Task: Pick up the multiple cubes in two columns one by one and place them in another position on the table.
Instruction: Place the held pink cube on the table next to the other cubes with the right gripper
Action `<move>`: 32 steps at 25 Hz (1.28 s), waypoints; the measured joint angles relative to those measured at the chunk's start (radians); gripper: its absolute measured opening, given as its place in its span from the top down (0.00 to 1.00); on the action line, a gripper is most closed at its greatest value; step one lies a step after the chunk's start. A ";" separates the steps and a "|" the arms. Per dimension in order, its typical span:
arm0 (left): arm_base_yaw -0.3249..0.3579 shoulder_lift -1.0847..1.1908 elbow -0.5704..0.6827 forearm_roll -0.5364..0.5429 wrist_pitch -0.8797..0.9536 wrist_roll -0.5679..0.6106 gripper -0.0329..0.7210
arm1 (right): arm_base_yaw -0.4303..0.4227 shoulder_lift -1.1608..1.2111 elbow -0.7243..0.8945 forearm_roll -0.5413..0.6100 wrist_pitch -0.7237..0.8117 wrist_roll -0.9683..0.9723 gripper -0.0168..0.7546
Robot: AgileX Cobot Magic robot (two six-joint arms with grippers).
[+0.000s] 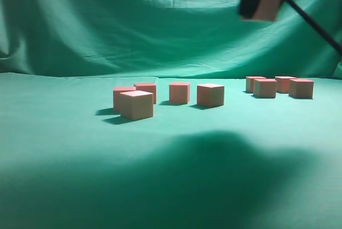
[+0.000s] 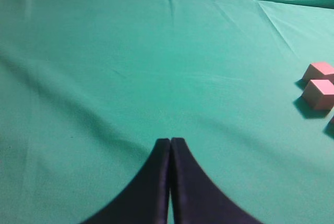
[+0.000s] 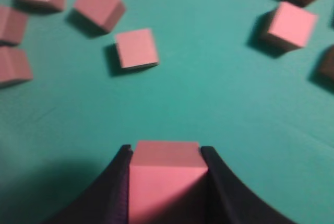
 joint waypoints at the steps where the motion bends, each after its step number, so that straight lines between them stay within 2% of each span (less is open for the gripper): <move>1: 0.000 0.000 0.000 0.000 0.000 0.000 0.96 | 0.043 0.007 0.009 0.000 -0.008 -0.017 0.64; 6: 0.000 0.000 0.000 0.000 0.000 0.000 0.96 | 0.224 0.075 0.013 0.006 -0.060 -0.137 0.64; 11: 0.000 0.000 0.000 0.000 0.000 0.000 0.96 | 0.318 0.164 0.013 0.006 -0.080 -0.243 0.64; 27: 0.000 0.000 0.000 0.000 0.000 0.000 0.96 | 0.328 0.311 -0.026 -0.007 -0.195 -0.281 0.64; 32: 0.000 0.000 0.000 0.000 0.000 0.000 0.96 | 0.328 0.334 -0.026 -0.061 -0.195 -0.281 0.64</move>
